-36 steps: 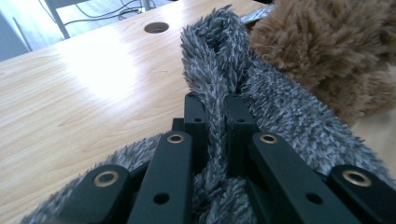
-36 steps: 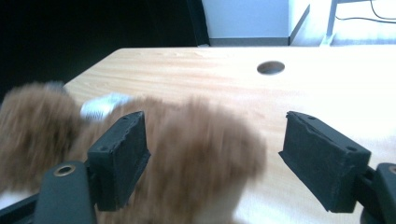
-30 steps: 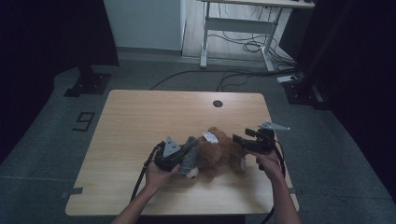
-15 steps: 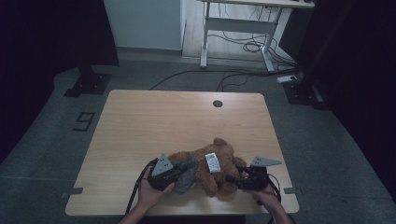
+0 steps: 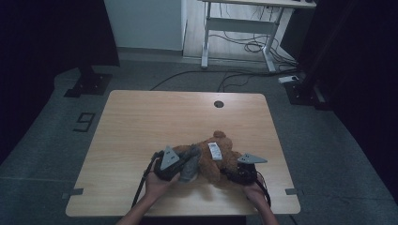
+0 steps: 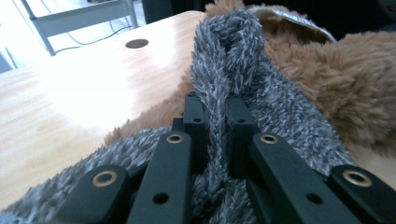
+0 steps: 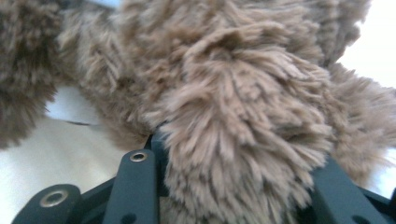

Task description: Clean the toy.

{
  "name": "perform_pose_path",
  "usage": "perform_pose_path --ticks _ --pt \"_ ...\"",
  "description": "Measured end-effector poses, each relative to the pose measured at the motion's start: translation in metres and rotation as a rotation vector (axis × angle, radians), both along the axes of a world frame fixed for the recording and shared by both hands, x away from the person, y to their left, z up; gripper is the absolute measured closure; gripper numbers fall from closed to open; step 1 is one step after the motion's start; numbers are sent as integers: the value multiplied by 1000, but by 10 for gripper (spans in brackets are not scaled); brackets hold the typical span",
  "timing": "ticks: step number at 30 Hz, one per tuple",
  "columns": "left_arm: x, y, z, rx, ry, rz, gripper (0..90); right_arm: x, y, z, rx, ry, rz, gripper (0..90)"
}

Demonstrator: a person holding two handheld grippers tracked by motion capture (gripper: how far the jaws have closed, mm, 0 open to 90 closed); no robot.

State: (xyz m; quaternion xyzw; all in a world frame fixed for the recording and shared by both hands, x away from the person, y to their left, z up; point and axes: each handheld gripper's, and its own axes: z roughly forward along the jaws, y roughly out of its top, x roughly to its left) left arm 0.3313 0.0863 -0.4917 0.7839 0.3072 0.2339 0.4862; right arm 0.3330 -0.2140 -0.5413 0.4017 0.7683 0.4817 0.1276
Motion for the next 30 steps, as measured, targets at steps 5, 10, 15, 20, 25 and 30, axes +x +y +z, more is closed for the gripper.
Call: perform_pose_path --ticks 5,10,15,20,25,30 --pt "34 -9 5 21 22 29 812 18 1 -4 5 -26 -90 596" --pt "43 -9 17 -20 103 28 811 24 2 -6 4 -46 -125 598" --pt "34 -21 45 -53 104 -5 814 16 -2 -5 -8 -44 -86 598" --pt "32 -64 67 -56 80 -83 812 11 -4 -3 5 -28 -61 594" --pt "40 -122 52 -12 183 -119 810 8 -7 -4 28 -19 -39 589" --pt "34 -127 32 46 114 -90 815 5 -13 -9 67 17 -43 596"
